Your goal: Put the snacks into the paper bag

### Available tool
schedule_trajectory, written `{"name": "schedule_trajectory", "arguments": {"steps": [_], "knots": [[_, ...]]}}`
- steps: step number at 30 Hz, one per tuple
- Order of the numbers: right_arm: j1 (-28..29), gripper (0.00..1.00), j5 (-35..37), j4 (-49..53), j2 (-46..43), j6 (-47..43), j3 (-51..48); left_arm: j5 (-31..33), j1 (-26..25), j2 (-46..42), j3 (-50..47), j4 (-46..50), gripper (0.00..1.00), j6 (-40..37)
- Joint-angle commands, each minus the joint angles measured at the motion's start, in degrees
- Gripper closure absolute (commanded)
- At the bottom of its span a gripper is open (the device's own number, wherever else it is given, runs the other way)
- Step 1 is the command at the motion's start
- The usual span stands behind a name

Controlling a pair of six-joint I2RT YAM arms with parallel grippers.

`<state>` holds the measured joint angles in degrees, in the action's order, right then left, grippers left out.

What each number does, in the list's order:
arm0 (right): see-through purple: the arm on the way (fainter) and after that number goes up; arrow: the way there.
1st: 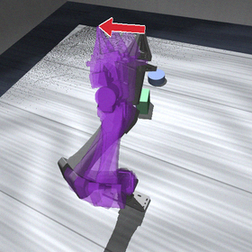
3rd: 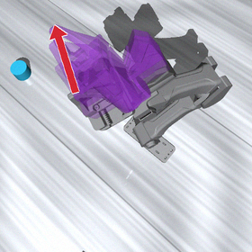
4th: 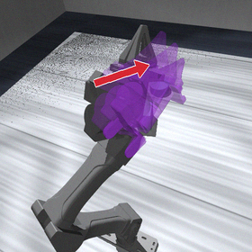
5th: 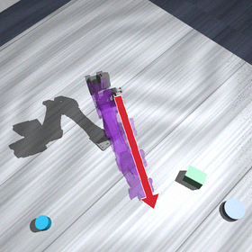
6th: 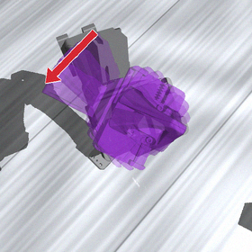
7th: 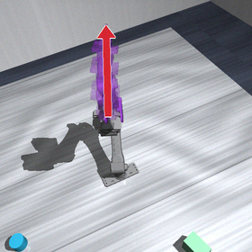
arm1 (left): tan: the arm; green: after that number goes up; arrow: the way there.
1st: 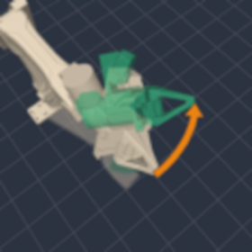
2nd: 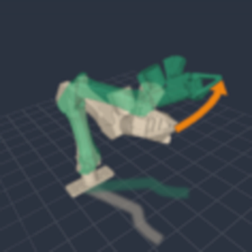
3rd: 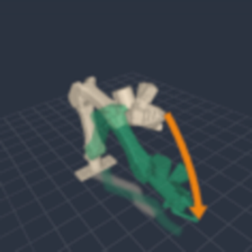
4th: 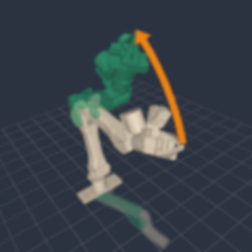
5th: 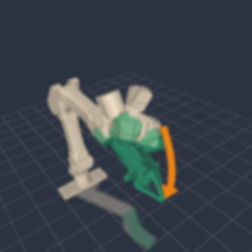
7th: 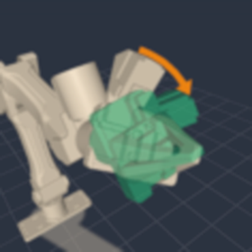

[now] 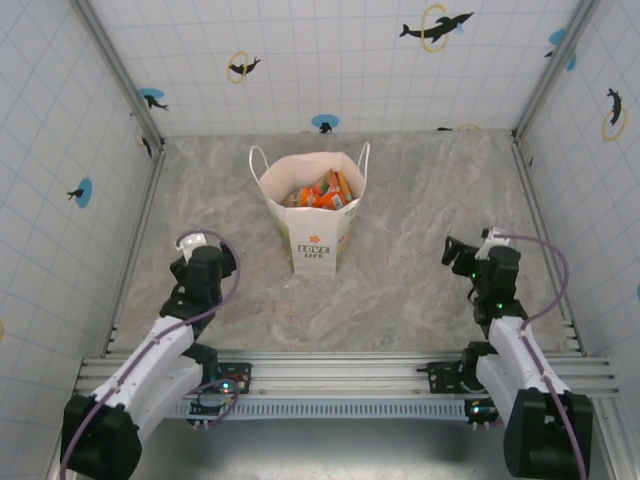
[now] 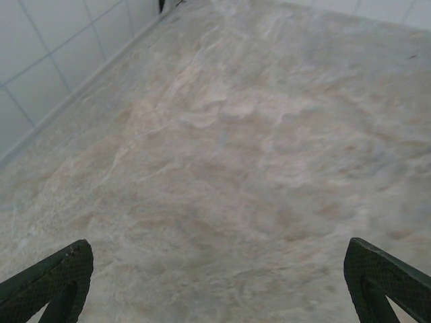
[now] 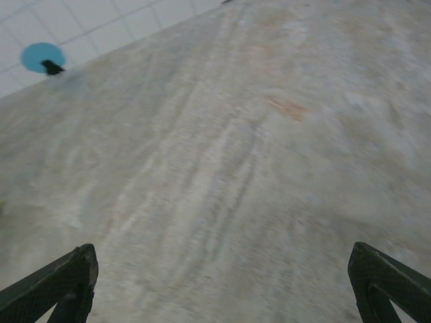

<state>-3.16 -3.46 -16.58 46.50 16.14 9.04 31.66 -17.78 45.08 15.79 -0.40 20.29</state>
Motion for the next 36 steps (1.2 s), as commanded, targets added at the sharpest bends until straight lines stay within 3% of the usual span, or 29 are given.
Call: {"name": "schedule_trajectory", "arguments": {"steps": [1, 5, 7, 11, 13, 16, 21, 24, 26, 29, 32, 36], "knots": [[-0.94, 0.02, 3.75, -15.96, 1.34, -2.04, -6.77, 4.78, 1.89, 3.61, -6.15, -19.68, 0.02, -2.62], [-1.41, 0.02, 4.91, -24.44, 6.13, -5.52, -12.22, 4.75, 3.78, 10.99, -13.49, -35.52, 0.02, -4.16], [-1.79, 0.02, 5.40, -26.63, 9.05, -6.83, -13.11, 3.12, 4.76, 12.63, -12.46, -36.11, 0.02, -6.27], [-2.42, 0.02, 4.79, -34.32, 15.48, -7.09, -14.34, -0.09, 7.10, 15.99, -16.10, -48.31, 0.02, -11.63], [-2.47, 0.02, 4.69, -38.81, 18.93, -6.99, -14.66, -2.03, 8.90, 18.53, -16.74, -49.63, 0.02, -10.98], [-2.39, 0.02, 3.68, -41.91, 23.32, -7.17, -12.83, -5.64, 10.03, 23.03, -21.24, -61.13, 0.02, -11.15], [-0.68, 0.02, 3.51, -51.59, 31.23, -6.93, -11.41, -9.34, 10.80, 29.82, -21.82, -73.62, 0.02, -17.91], [3.19, 0.02, 6.89, -54.92, 36.92, -10.81, -10.21, -10.33, 12.58, 37.08, -23.21, -83.84, 0.02, -17.45], [4.61, 0.00, 8.34, -59.38, 41.36, -12.07, -10.07, -10.95, 13.01, 46.40, -24.17, -98.94, 0.02, -19.33], [4.31, 0.00, 9.64, -55.29, 40.01, -11.07, -9.43, -10.62, 14.12, 40.82, -20.94, -81.99, 0.02, -15.61], [4.46, 0.00, 10.33, -57.51, 40.94, -11.13, -9.73, -12.56, 16.73, 41.44, -17.13, -75.34, 0.02, -13.14], [5.52, 0.00, 12.20, -56.05, 40.69, -11.49, -9.24, -12.68, 16.99, 41.42, -17.20, -75.62, 0.02, -13.12]]}}
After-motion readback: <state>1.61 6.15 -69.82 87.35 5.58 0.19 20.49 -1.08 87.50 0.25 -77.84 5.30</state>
